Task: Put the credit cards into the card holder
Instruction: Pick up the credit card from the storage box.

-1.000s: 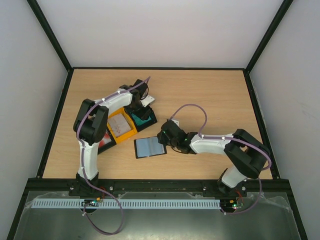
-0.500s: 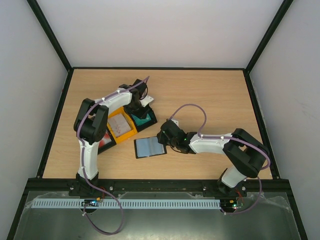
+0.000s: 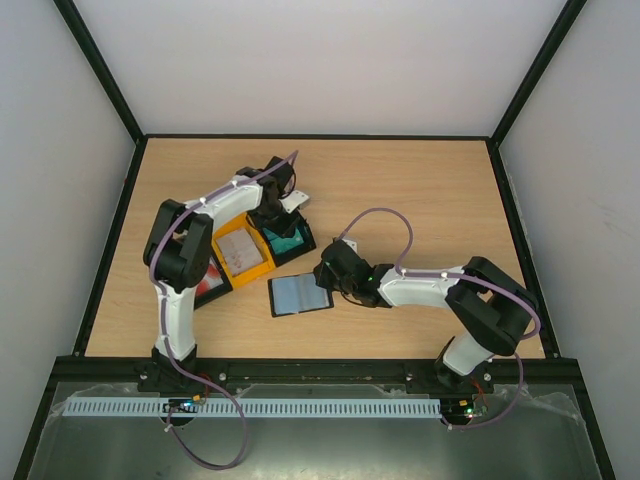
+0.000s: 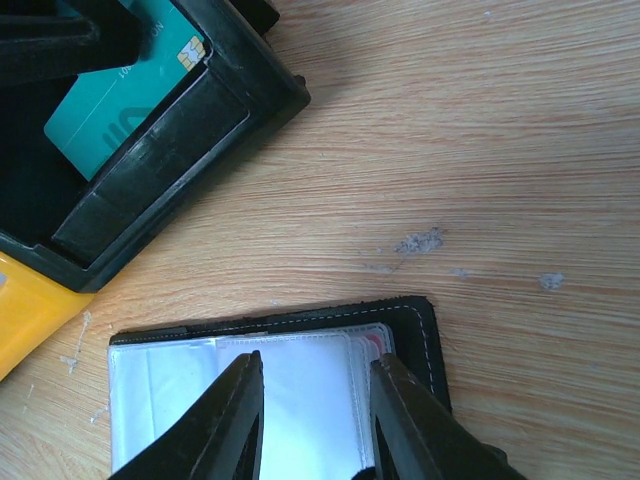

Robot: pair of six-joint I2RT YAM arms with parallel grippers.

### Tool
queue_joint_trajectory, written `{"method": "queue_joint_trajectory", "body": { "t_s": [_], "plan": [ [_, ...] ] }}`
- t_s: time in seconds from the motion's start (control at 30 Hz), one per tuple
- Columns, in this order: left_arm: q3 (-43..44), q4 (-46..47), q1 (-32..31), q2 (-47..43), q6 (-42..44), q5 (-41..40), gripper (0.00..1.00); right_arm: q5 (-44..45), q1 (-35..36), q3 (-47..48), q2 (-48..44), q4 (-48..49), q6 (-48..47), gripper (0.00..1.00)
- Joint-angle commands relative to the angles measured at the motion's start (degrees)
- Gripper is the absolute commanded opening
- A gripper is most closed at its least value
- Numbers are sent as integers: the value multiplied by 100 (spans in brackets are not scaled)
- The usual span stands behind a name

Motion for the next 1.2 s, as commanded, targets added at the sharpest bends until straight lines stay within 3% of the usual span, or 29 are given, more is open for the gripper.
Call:
{"method": "queue_joint_trajectory", "body": {
  "t_s": [0.0,0.73,1.07,1.17],
  "plan": [
    [-151,-214,-126,-341,-55,156,20,52,-15,157,125,159,-79,30],
    [-699,-51,-818,-757,-646,-450,24,130,-24,122,162,215,-56,30],
    [-443,-247,-818,-966,-547,-589,3,243,-19,82,-79,94,-53,29],
    [-450,-245,-813,-1265,-541,-658,2,271,-24,21,-257,54,-47,30]
  ]
}}
